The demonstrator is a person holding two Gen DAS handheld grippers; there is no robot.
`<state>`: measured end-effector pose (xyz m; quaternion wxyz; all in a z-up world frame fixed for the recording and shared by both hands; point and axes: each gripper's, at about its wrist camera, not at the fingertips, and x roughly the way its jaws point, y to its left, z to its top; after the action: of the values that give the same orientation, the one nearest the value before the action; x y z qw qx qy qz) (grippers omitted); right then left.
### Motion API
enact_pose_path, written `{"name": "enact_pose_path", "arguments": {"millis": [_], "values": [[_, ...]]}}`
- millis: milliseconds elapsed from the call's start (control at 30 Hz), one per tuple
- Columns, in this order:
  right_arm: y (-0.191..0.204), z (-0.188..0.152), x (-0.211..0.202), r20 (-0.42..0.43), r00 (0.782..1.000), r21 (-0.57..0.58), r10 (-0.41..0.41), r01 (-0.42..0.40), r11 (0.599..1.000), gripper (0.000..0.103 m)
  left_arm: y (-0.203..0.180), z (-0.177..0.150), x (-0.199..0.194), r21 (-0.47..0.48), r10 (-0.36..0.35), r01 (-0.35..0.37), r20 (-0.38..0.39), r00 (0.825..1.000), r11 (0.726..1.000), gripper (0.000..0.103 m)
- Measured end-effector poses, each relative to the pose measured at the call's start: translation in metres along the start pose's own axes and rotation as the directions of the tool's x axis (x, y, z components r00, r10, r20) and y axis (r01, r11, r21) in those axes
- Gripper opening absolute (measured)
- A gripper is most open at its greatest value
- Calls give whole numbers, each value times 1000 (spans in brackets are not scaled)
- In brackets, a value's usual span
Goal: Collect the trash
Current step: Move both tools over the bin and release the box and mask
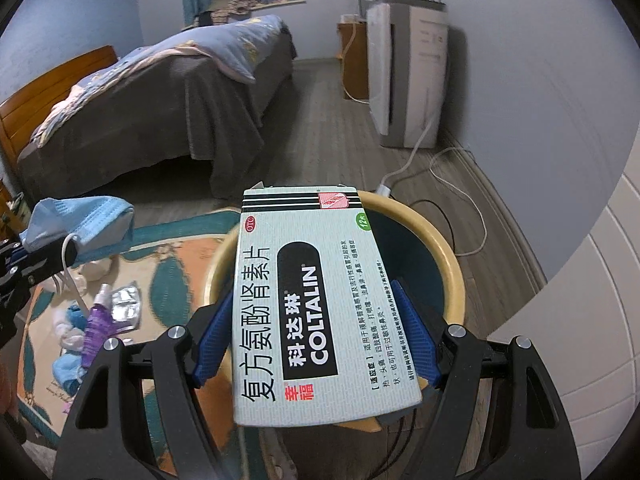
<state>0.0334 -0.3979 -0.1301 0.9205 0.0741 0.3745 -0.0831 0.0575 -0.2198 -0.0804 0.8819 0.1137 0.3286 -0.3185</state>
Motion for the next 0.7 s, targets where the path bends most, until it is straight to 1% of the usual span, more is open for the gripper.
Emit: {"name": "enact_pose_path", "arguments": {"millis": [67, 133, 267, 333, 400, 467, 500, 533, 567, 600, 633, 667, 700], "values": [[-8, -2, 6, -11, 1000, 14, -6, 6, 1000, 73, -14, 5, 12, 20, -32, 33, -9, 999, 999, 16], [-16, -5, 11, -25, 1000, 29, -14, 15, 999, 73, -23, 7, 23, 35, -50, 51, -22, 999, 998, 16], [-26, -9, 19, -41, 999, 54, -10, 12, 998, 73, -38, 8, 54, 75, -83, 89, -74, 994, 993, 16], [-29, -11, 21, -45, 999, 55, -9, 11, 998, 73, -43, 7, 65, 99, -85, 94, -87, 993, 991, 16], [-30, -10, 25, -52, 999, 56, -11, 14, 998, 74, -46, 7, 79, 129, -70, 83, -104, 992, 988, 16], [-32, -8, 29, -60, 998, 66, -6, 10, 998, 74, -44, 9, 90, 132, -60, 75, -116, 991, 988, 21], [-33, -7, 31, -63, 998, 74, 0, 5, 997, 75, -42, 10, 91, 127, -59, 73, -115, 992, 989, 27], [-34, -4, 33, -65, 998, 82, 9, -4, 997, 76, -40, 11, 91, 122, -54, 67, -109, 993, 990, 40], [-34, -2, 34, -65, 998, 90, 16, -10, 996, 84, -36, 13, 92, 111, -38, 48, -99, 994, 993, 48], [-35, 0, 34, -60, 998, 96, 15, -10, 995, 87, -34, 13, 90, 103, -36, 46, -92, 995, 994, 58], [-35, 1, 32, -51, 999, 97, 9, -4, 995, 88, -31, 13, 89, 95, -37, 45, -87, 996, 994, 65], [-36, 1, 32, -48, 999, 97, 6, -1, 995, 90, -27, 14, 86, 87, -33, 41, -83, 996, 995, 68], [-35, 1, 32, -49, 999, 97, 6, -1, 995, 94, -23, 14, 83, 81, -30, 36, -78, 997, 996, 75]]}}
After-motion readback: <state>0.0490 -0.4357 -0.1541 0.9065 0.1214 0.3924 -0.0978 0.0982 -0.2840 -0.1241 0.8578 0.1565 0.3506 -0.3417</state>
